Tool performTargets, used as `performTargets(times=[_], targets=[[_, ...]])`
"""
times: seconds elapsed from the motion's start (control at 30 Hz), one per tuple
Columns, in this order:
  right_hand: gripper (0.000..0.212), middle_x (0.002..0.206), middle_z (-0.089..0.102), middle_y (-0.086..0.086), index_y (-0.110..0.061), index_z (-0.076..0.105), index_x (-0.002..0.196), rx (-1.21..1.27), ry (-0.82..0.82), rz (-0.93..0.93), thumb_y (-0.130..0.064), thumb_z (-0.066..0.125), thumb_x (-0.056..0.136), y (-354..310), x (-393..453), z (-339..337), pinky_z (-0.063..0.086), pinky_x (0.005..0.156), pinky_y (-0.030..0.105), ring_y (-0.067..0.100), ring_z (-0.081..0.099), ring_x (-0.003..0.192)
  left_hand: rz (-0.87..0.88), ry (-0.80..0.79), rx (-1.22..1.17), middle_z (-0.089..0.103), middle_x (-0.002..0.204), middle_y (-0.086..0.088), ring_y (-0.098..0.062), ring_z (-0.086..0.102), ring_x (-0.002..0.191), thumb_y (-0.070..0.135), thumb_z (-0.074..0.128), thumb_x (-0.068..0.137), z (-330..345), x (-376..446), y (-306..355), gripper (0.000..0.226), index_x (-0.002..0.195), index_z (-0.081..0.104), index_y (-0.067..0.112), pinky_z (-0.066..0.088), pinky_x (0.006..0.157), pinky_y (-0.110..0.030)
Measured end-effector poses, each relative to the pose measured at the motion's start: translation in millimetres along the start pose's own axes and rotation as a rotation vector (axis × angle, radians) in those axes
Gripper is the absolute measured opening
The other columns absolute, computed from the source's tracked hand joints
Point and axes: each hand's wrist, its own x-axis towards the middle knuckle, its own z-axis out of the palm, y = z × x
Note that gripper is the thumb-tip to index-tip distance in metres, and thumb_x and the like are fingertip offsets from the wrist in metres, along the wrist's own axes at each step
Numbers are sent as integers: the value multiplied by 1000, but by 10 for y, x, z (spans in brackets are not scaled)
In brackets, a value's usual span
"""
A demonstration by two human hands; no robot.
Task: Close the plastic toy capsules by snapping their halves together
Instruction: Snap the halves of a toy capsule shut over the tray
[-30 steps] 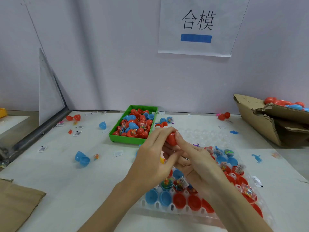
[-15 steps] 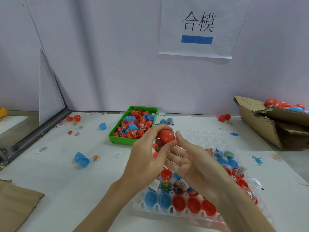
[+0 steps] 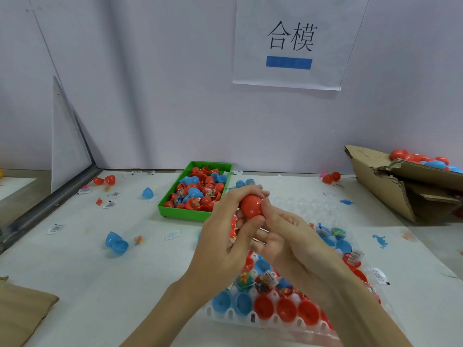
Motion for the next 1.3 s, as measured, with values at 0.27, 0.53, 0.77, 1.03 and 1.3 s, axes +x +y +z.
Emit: performTargets(times=[0.27,0.53,0.77,1.03,1.3], targets=[[53,110,75,13,-2,77,112,24,14,3,-43,85,79,23,-12,33,57,91,31,23,71,110,-8,40,-34,66,123,7,-21,62,124,28,52,104,51,-31,-15,30,128,60,12,46,104,-21],[39,116,75,15,-6,77,113,-86,168,-31,-34,79,86,-4,6,21,58,87,28,25,72,110,-106,-118,62,51,152,18,-10,43,146,35,52,104,-75,43,-21,43,146,53,26,38,118,-26],[30,110,77,13,-16,80,102,-258,292,-78,-37,83,80,-8,18,31,60,86,27,27,74,108,-24,-143,167,66,138,12,-10,59,133,25,67,98,-239,97,-129,45,142,62,19,49,110,-34],[43,100,77,9,-23,78,105,-495,272,-191,-61,66,87,30,17,56,60,84,29,25,75,97,19,-36,147,69,132,7,-10,62,128,22,55,106,-98,36,-103,35,139,64,13,50,105,-23],[70,62,54,10,-6,66,73,-624,324,-346,-74,59,88,158,5,38,54,67,27,21,53,61,64,54,84,65,119,10,-18,62,118,25,49,105,74,-34,-16,28,130,61,21,46,101,-20]])
